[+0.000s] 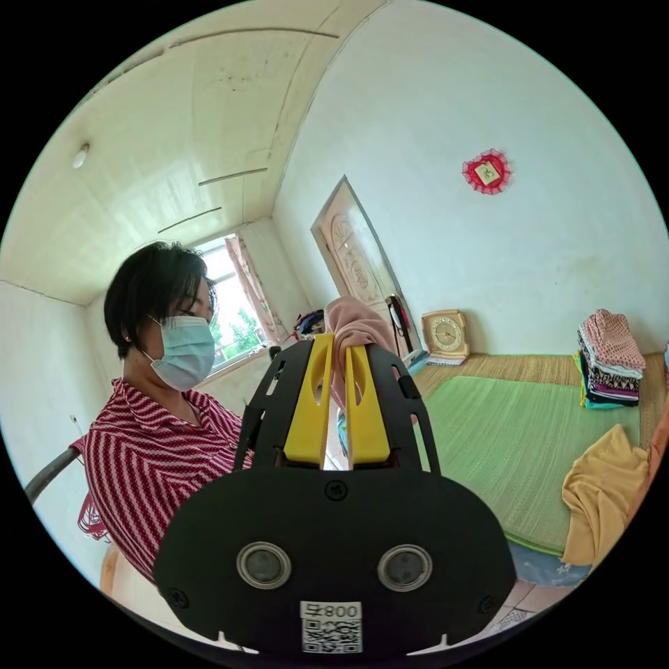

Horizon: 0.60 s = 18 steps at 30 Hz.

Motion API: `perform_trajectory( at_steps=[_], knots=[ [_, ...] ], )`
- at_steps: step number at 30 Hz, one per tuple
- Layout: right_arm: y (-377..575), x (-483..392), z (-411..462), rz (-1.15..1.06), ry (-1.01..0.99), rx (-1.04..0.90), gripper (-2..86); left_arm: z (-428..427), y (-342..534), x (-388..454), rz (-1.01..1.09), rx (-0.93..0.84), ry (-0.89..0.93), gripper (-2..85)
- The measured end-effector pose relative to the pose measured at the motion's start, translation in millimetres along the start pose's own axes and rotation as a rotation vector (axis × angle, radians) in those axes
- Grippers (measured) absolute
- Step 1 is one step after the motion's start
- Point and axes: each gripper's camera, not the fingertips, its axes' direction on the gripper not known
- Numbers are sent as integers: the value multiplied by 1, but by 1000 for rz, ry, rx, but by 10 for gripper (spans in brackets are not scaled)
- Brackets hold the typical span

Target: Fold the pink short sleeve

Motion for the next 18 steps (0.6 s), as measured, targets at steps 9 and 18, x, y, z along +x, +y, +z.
perform_trajectory(
  at_steps=[9, 18],
  knots=[
    [-8, -39, -21, -79, -38, 36, 9, -55, 13, 132, 147, 51, -48, 3],
    [-21, -54, -18, -126, -78, 40, 9, -95, 30, 223, 203, 92, -62, 3]
  ],
)
